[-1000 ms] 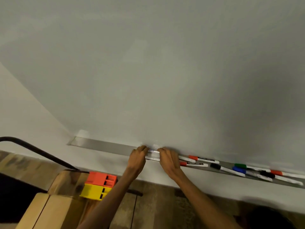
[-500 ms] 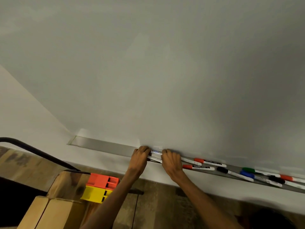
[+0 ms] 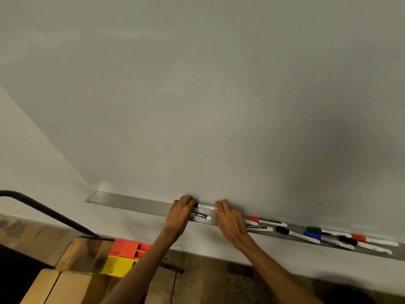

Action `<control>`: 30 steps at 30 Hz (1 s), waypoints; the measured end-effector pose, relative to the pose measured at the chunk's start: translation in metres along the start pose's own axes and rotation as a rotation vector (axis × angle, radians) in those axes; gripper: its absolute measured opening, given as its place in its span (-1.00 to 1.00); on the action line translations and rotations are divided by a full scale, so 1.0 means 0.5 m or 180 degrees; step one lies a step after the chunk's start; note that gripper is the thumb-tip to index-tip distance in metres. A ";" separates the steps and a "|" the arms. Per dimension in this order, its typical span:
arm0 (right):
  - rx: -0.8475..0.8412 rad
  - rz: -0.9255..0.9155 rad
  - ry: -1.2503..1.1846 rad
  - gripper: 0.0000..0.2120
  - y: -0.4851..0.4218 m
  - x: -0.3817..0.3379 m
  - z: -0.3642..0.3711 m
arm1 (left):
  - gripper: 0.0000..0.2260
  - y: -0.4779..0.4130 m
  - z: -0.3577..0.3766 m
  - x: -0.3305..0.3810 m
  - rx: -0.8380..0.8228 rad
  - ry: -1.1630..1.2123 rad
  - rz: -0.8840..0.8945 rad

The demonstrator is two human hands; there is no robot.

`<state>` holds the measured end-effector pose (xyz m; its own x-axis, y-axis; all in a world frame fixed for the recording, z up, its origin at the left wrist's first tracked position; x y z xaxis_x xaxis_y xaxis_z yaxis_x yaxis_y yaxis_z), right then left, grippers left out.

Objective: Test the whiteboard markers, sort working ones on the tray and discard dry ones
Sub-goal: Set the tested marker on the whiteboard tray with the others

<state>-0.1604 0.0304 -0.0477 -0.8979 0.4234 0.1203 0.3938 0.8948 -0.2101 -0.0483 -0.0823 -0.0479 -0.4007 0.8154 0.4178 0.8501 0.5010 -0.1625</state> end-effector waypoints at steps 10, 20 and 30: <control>0.0255 -0.0095 -0.0269 -0.82 -0.015 -0.007 -0.101 | -0.86 -0.002 -0.063 0.080 -0.0027 0.0221 0.0485; 0.0381 -0.0384 -0.0715 -0.76 -0.011 0.032 -0.140 | -0.70 -0.023 -0.079 0.137 -0.0354 0.0306 0.0767; 0.0186 -0.0161 -0.1069 -0.53 -0.031 0.084 -0.175 | -0.67 -0.031 -0.124 0.188 -0.0002 0.0087 0.1221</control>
<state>-0.1868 0.0467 0.0456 -0.9344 0.2999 -0.1922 0.3439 0.8998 -0.2683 -0.0779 -0.0314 0.0492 -0.0441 0.9356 0.3503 0.9366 0.1607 -0.3112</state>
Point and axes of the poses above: each hand's wrist, its own y-axis away from the middle knuckle, its own z-axis out of the palm, x = y × z, the point moved 7 cm from there along -y, towards the middle knuckle, and after that the axes turned 9 degrees about y, right-handed, at the moved point
